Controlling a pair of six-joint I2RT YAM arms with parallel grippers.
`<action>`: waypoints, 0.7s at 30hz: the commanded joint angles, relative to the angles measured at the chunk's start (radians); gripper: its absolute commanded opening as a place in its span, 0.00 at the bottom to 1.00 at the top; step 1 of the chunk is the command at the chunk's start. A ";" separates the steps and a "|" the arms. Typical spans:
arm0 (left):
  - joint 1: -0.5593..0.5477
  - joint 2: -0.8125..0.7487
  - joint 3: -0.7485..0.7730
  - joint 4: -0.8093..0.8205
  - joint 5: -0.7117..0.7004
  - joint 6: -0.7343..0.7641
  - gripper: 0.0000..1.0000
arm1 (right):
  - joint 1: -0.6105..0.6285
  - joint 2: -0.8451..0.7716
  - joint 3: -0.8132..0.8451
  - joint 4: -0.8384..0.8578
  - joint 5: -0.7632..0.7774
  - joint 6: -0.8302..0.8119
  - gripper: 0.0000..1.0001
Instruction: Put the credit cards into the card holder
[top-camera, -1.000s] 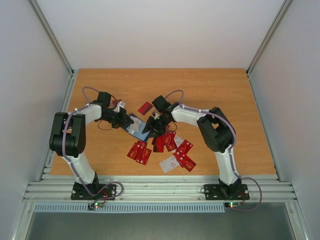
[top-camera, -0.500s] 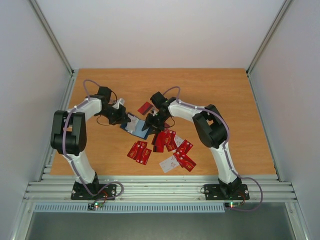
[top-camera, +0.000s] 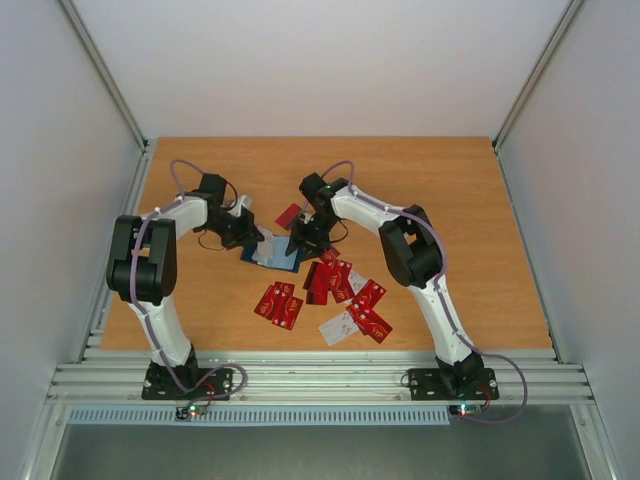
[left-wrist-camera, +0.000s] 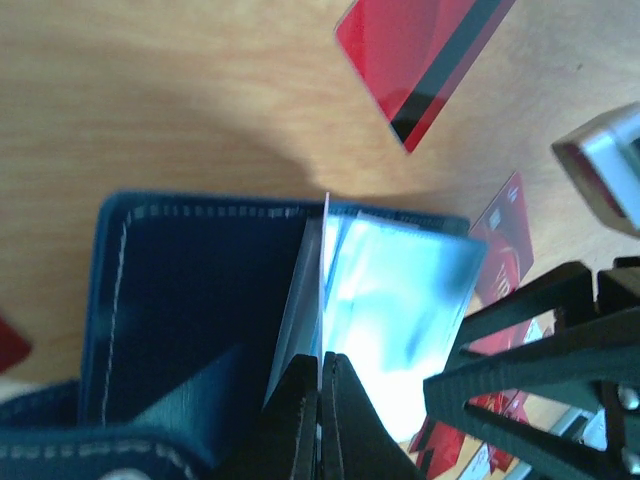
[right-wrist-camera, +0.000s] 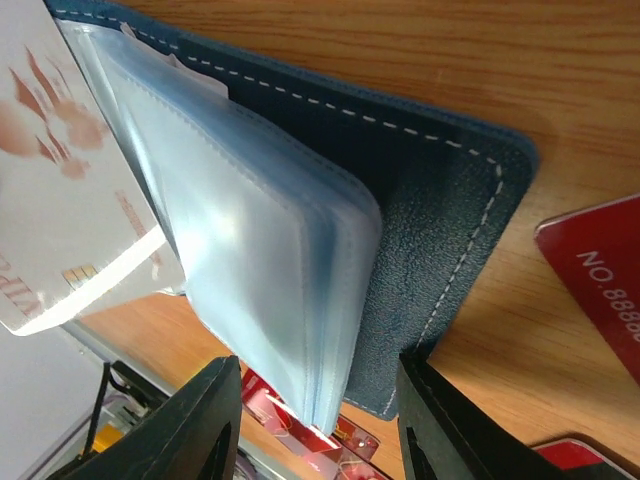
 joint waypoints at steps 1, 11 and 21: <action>-0.006 -0.004 -0.032 0.178 -0.002 -0.048 0.00 | -0.008 0.100 0.003 -0.087 0.140 -0.072 0.45; -0.006 0.006 -0.098 0.305 0.024 -0.013 0.00 | -0.008 0.129 0.027 -0.127 0.131 -0.093 0.45; -0.006 -0.047 -0.168 0.356 0.008 0.036 0.00 | -0.011 0.134 0.037 -0.141 0.126 -0.098 0.45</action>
